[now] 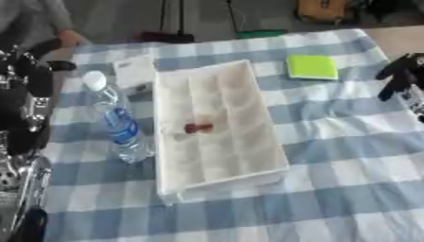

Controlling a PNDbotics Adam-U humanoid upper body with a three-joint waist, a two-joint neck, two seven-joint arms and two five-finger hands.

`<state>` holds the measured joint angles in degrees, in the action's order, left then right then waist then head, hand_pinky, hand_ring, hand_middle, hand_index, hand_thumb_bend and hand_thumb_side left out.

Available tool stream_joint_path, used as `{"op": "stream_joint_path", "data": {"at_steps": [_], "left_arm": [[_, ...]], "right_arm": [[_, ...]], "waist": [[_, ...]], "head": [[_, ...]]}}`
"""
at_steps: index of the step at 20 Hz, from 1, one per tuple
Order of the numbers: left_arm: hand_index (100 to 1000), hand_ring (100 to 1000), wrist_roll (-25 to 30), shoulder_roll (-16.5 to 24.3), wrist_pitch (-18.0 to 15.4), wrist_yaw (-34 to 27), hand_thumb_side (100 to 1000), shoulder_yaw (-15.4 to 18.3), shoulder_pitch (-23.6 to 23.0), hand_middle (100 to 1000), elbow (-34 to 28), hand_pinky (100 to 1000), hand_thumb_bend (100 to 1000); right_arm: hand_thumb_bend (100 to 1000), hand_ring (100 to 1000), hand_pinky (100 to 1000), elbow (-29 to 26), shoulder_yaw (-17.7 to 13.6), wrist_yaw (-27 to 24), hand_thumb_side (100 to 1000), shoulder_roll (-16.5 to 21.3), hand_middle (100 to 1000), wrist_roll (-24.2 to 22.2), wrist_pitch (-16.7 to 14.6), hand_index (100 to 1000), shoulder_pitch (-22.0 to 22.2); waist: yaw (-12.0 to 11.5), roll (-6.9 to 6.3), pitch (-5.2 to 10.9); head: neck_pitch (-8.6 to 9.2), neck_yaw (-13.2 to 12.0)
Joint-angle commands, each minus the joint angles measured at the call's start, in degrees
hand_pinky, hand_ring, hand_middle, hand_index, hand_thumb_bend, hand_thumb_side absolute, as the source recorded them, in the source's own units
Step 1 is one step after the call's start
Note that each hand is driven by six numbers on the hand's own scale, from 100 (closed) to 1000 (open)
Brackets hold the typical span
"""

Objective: Pick up objects on the table and place them in the box.

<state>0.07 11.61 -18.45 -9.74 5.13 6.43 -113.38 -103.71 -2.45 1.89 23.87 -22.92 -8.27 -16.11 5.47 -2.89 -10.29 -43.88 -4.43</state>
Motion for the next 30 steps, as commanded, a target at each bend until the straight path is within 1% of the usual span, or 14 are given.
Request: {"op": "stream_joint_path", "data": {"at_steps": [1,5,9,10,11,12,13,14,17,19,21,22,26,30], "left_arm": [[881,785,-0.02,2.19,-0.02,0.06,392,-0.18,0.62,927,-1.21,682,560],[881,784,0.24,3.82,-0.46,-0.82,387,-0.52,1.65,926,-1.21,689,563],[883,788,1.04,6.02,1.89,-0.95,437,-1.63,2.13,933,-1.16,678,532],[883,788,1.25,6.44,2.4,-0.81,437,-1.85,2.18,933,-1.04,678,532],[883,790,1.42,6.77,2.75,-0.61,467,-2.01,2.21,935,-0.9,673,513],[883,790,1.98,7.69,3.17,0.45,467,-2.36,2.36,935,-0.01,673,513],[883,791,2.36,8.21,3.25,1.45,496,-2.65,2.51,936,0.83,671,496],[883,791,2.81,8.76,3.25,2.51,496,-3.09,2.65,936,1.87,671,496],[884,792,4.19,9.87,2.81,5.62,558,-4.5,2.98,939,5.18,669,462],[884,794,5.13,10.1,2.32,7.45,587,-5.34,3.09,941,7.3,667,449],[884,794,5.64,10.07,1.91,8.53,591,-5.84,3.09,942,8.86,667,448],[884,796,6.1,9.93,2.12,9.25,640,-6.25,2.81,948,10.27,663,431],[884,798,6.84,9.28,1.57,11.68,659,-7.03,2.46,951,14.37,665,432],[884,798,6.64,8.82,0.72,13.61,663,-7.32,2.4,952,16.71,665,436]], "right_arm": [[100,470,536,-0.61,-0.53,0.17,508,0.42,599,0.0,-0.08,669,-0.5],[100,470,536,-0.61,-0.46,0.18,508,0.43,600,-0.1,-0.11,669,-0.51],[100,470,536,-0.59,-0.39,0.18,509,0.5,601,-0.16,-0.13,669,-0.58],[100,470,536,-0.57,-0.37,0.18,509,0.5,601,-0.18,-0.13,669,-0.59],[100,469,536,-0.56,-0.37,0.19,509,0.5,602,-0.19,-0.13,669,-0.59],[100,469,536,-0.53,-0.38,0.22,509,0.52,602,-0.2,-0.12,669,-0.55],[100,469,536,-0.52,-0.38,0.25,510,0.52,602,-0.2,-0.12,669,-0.53],[100,469,536,-0.5,-0.35,0.27,510,0.5,602,-0.24,-0.13,669,-0.52],[100,469,536,-0.49,-0.29,0.27,509,0.47,603,-0.32,-0.16,669,-0.57],[100,469,536,-0.5,-0.26,0.24,509,0.44,603,-0.36,-0.17,669,-0.63],[100,469,536,-0.5,-0.25,0.23,509,0.42,603,-0.39,-0.18,669,-0.64],[100,469,536,-0.5,-0.25,0.24,510,0.41,604,-0.4,-0.18,668,-0.63],[100,469,536,-0.5,-0.27,0.24,510,0.36,604,-0.38,-0.18,668,-0.57],[100,469,536,-0.5,-0.28,0.26,510,0.32,604,-0.39,-0.18,668,-0.52]], "waist": [[0.09,0.15,0.71],[0.19,0.09,0.76],[0.32,0.01,0.81],[0.35,0.0,0.83],[0.38,-0.02,0.84],[0.47,-0.04,0.85],[0.53,-0.05,0.85],[0.59,-0.05,0.86],[0.72,-0.06,0.84],[0.78,-0.06,0.82],[0.81,-0.06,0.81],[0.84,-0.04,0.8],[0.85,0.01,0.8],[0.85,0.04,0.81]], "head": [[-0.24,0.09],[-0.24,0.05],[-0.24,0.01],[-0.24,0.0],[-0.24,0.02],[-0.24,0.11],[-0.24,0.14],[-0.24,0.13],[-0.24,0.04],[-0.24,0.01],[-0.24,0.01],[-0.24,0.0],[-0.24,-0.05],[-0.24,-0.06]]}}
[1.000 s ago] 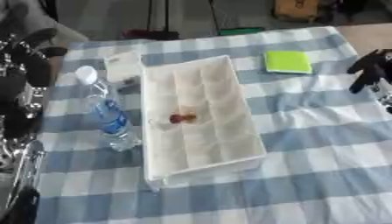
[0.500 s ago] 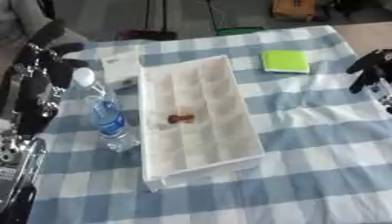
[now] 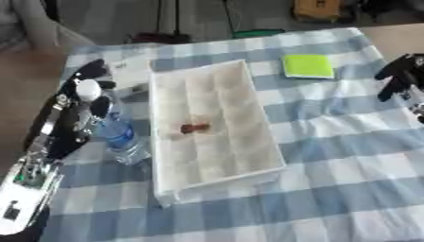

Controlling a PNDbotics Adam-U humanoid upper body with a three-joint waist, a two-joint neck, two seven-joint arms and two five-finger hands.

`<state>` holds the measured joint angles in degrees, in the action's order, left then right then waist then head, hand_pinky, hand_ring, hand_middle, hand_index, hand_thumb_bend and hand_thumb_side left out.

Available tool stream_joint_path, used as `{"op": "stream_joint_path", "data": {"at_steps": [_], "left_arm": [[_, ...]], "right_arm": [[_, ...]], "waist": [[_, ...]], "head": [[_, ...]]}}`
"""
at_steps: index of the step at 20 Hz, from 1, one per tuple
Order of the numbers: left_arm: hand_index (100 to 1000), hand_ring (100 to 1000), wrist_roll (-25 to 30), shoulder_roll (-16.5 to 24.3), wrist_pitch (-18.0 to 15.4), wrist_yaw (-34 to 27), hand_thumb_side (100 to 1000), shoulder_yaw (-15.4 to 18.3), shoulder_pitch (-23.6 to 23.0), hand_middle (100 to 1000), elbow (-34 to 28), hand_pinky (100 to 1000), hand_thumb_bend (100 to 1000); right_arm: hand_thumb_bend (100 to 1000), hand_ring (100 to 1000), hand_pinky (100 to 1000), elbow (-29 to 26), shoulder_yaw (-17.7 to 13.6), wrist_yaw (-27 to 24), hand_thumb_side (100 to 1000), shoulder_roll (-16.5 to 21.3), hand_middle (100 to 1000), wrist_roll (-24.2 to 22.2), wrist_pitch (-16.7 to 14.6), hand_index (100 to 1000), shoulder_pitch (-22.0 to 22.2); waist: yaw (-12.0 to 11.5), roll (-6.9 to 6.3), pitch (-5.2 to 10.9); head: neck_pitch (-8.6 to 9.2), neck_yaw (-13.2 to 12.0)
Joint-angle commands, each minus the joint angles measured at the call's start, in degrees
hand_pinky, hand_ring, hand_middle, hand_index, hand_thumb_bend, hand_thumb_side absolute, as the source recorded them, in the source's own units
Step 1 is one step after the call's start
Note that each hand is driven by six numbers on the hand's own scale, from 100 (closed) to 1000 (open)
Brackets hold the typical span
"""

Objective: Pick up objects on the table and place them in the box.

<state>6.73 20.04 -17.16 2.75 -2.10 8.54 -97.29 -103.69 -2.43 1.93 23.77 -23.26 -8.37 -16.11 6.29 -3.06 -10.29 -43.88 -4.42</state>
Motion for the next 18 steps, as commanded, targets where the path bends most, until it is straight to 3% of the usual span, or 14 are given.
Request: {"op": "stream_joint_path", "data": {"at_steps": [1,13,18], "left_arm": [[884,798,-0.09,0.28,-0.73,1.46,663,-0.15,0.32,952,1.11,665,436],[875,796,2.81,-0.82,-1.23,5.19,626,-0.64,-0.4,943,3.87,656,483],[882,782,4.34,-0.99,-0.77,5.77,539,-0.9,0.09,932,4.51,645,544]], "right_arm": [[100,469,536,-0.52,-0.29,0.22,510,0.41,604,-0.05,-0.09,668,-0.5],[100,468,536,-0.53,-0.34,0.19,511,0.34,605,-0.07,-0.1,666,-0.49],[100,468,536,-0.52,-0.35,0.2,512,0.31,605,-0.08,-0.14,666,-0.41]], "waist": [[0.03,0.22,0.81],[0.08,0.28,0.75],[0.11,0.38,0.78]], "head": [[-0.24,-0.07],[-0.24,-0.14],[-0.24,-0.21]]}}
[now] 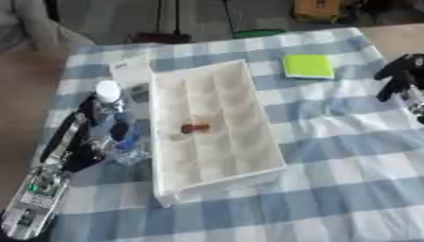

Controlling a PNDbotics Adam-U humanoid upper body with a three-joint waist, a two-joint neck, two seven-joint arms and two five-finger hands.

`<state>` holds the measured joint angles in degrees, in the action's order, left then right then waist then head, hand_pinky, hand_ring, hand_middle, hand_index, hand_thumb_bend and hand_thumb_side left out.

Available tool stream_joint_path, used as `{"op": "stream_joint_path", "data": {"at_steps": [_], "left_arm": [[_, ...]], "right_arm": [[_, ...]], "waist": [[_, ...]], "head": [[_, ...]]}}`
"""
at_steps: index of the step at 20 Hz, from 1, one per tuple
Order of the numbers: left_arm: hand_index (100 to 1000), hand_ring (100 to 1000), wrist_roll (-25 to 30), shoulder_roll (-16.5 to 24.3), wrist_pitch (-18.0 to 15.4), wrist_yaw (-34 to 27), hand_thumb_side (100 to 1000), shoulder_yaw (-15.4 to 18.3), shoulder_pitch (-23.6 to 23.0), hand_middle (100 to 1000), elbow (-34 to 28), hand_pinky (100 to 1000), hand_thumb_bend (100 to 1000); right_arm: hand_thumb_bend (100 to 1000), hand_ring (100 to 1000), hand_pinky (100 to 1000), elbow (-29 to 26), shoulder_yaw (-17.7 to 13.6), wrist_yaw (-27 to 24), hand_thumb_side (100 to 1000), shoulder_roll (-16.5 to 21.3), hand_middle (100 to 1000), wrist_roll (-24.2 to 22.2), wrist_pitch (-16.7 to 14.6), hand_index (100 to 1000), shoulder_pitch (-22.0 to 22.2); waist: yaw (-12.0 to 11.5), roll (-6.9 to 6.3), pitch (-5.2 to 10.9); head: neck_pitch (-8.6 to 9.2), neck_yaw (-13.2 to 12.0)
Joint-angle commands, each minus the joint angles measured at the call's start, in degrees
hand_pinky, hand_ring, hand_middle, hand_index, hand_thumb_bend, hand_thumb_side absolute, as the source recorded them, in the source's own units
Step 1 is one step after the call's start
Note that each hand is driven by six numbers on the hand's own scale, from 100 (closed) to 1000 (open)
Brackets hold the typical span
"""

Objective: Pick up objects on the table and place them in the box.

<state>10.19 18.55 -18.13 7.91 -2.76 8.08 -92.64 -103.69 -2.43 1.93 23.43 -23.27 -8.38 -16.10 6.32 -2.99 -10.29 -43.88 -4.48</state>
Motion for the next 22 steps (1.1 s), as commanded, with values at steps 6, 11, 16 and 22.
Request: {"op": "stream_joint_path", "data": {"at_steps": [6,11,16,22], "left_arm": [[897,759,1.37,0.65,1.3,3.02,413,-0.29,1.4,905,0.31,625,279],[877,719,-0.95,0.85,2.61,3.89,358,-0.32,2.14,865,0.36,599,165],[774,621,-5.3,0.64,4.21,3.62,312,-0.31,3.2,782,1.24,523,100],[743,601,-7.89,1.03,5.38,1.35,336,-0.96,4.46,762,0.28,509,100]], "right_arm": [[100,468,536,-0.49,-0.35,0.21,513,0.6,605,-0.08,-0.15,665,-0.38],[100,467,536,-0.48,-0.34,0.16,512,0.6,605,-0.06,-0.22,665,-0.35],[100,467,536,-0.46,-0.32,0.14,513,0.54,605,-0.05,-0.27,665,-0.32],[100,467,536,-0.46,-0.31,0.15,514,0.5,606,-0.01,-0.34,664,-0.25]], "waist": [[0.13,0.39,0.76],[0.13,0.51,0.82],[0.11,0.67,0.84],[0.17,0.83,0.81]], "head": [[-0.24,-0.15],[-0.24,-0.2],[-0.24,-0.25],[-0.24,-0.38]]}}
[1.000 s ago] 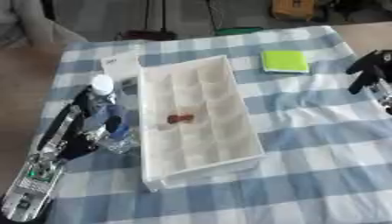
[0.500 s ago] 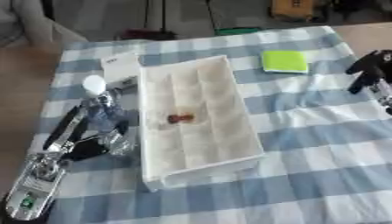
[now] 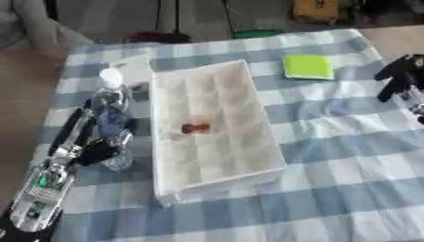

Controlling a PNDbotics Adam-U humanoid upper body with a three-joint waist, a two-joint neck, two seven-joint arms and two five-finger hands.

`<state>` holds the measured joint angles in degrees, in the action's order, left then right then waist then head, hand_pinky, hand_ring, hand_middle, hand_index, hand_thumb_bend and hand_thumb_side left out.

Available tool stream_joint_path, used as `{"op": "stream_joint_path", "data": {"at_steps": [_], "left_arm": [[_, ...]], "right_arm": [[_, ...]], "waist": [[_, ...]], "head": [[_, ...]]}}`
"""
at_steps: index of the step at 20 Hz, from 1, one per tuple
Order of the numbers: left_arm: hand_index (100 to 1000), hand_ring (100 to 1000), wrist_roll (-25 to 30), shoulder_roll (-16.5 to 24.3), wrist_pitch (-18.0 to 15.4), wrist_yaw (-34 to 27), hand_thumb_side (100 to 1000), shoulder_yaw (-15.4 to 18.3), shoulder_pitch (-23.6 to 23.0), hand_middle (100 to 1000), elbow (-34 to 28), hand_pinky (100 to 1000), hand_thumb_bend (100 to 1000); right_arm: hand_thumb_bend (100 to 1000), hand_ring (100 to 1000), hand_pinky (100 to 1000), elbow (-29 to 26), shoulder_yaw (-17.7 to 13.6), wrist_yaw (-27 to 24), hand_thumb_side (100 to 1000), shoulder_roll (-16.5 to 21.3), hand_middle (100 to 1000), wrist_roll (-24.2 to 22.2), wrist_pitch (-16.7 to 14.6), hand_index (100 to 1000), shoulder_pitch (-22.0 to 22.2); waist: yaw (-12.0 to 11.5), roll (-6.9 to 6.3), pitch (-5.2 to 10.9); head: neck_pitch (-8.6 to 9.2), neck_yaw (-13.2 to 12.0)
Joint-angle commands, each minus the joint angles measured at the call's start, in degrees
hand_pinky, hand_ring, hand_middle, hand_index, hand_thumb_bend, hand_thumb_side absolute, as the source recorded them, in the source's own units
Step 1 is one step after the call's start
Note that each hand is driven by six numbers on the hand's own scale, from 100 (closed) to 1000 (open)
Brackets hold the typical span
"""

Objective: Pick up objects on the table and place them in the box.

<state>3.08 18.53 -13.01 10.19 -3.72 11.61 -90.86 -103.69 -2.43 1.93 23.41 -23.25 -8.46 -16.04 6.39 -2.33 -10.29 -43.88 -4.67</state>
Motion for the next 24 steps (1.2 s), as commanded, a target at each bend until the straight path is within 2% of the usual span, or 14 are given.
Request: {"op": "stream_joint_path", "data": {"at_steps": [1,10,16,21,24], "left_arm": [[745,601,-0.78,1.37,0.21,-1.39,347,-0.09,1.35,762,-2.36,511,100],[745,600,0.29,4.57,2.88,-10.55,371,-0.88,5.66,754,-11.44,515,100],[747,598,4.83,5.44,4.1,-16.34,336,-4.93,10.99,748,-14.65,521,100],[749,600,7.83,5.6,4.6,-16.24,318,-7.62,13.63,752,-13.37,516,100],[750,603,10.31,5.45,4.35,-14.16,299,-10.06,15.35,754,-10.23,514,100]], "right_arm": [[100,467,536,-0.46,-0.31,0.15,513,0.52,606,-0.03,-0.27,664,-0.3],[100,466,536,-0.43,-0.21,0.07,513,0.53,606,-0.07,-0.31,664,-0.3],[100,466,536,-0.4,0.07,0.02,514,0.49,607,-0.3,-0.38,664,-0.36],[100,466,536,-0.34,0.24,-0.14,514,0.41,607,-0.47,-0.34,665,-0.48],[100,466,536,-0.3,0.39,-0.1,515,0.32,607,-0.66,-0.32,665,-0.55]], "waist": [[0.11,0.2,0.83],[0.13,0.28,0.98],[0.83,0.28,1.1],[1.19,0.2,1.19],[1.46,0.12,1.25]], "head": [[-0.24,-0.21],[-0.24,-0.31],[-0.24,-0.77],[-0.24,-1.0],[-0.24,-1.2]]}}
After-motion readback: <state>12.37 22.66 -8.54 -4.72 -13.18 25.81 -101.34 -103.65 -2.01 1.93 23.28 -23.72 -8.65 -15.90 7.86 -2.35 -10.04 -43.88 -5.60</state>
